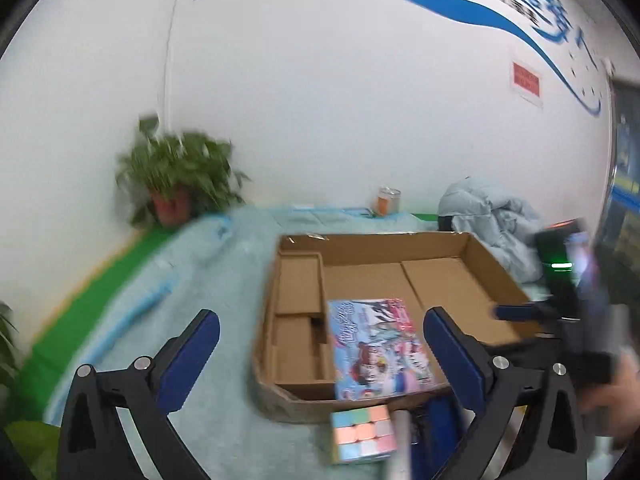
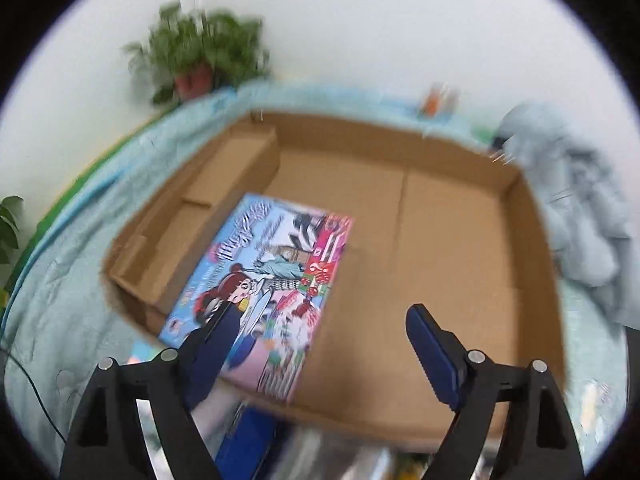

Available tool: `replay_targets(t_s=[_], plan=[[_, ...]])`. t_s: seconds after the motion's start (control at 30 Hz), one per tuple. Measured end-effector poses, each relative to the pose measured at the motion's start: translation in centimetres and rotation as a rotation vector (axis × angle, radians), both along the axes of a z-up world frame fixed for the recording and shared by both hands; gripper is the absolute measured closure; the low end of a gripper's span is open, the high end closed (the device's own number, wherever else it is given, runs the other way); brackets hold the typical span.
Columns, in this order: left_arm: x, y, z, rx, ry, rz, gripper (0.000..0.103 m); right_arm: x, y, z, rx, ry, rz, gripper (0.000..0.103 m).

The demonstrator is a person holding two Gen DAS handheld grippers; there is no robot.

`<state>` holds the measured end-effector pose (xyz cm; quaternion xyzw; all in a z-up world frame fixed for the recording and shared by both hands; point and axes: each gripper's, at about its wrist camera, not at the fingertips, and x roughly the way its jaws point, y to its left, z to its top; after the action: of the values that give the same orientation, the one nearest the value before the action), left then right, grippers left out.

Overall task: Organize rigid objects
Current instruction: 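Grasp the silver metal cylinder can with both grippers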

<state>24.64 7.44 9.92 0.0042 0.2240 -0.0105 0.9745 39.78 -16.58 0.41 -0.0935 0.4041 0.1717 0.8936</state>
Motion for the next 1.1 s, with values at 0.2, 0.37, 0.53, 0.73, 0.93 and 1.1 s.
replay_targets(t_s=[0.2,0.37,0.53,0.73,0.93,1.1], plan=[[-2.7,-0.1,-0.9,-0.103,0.070,-0.017,0.000,-6.3,-3.6,0.8,0.086,-0.040,-0.115,0.016],[-4.4,-1.4,-1.4,-0.105,0.098,-0.036,0.000,-10.9,-3.3,-0.3,0.085,-0.071,-0.197,0.017],[-5.8,-3.0,-2.0,-0.202,0.179,-0.185,0.077,-13.2,-4.3,-0.6,0.091,-0.054,-0.209,0.090],[-7.0,-6.2,-2.9,-0.193,0.246,-0.256,0.002,-15.1,-6.8,0.1,0.204,-0.070,-0.186,0.009],[-4.7,-7.7,-6.2,-0.246,0.375,-0.293,0.001,-14.1,-8.6,-2.6,0.329,0.107,-0.154,0.009],[-1.5,-8.5,-8.8,-0.384,0.516,-0.385,0.001,-11.5,-9.3,-5.7,0.436,0.283,-0.171,0.010]])
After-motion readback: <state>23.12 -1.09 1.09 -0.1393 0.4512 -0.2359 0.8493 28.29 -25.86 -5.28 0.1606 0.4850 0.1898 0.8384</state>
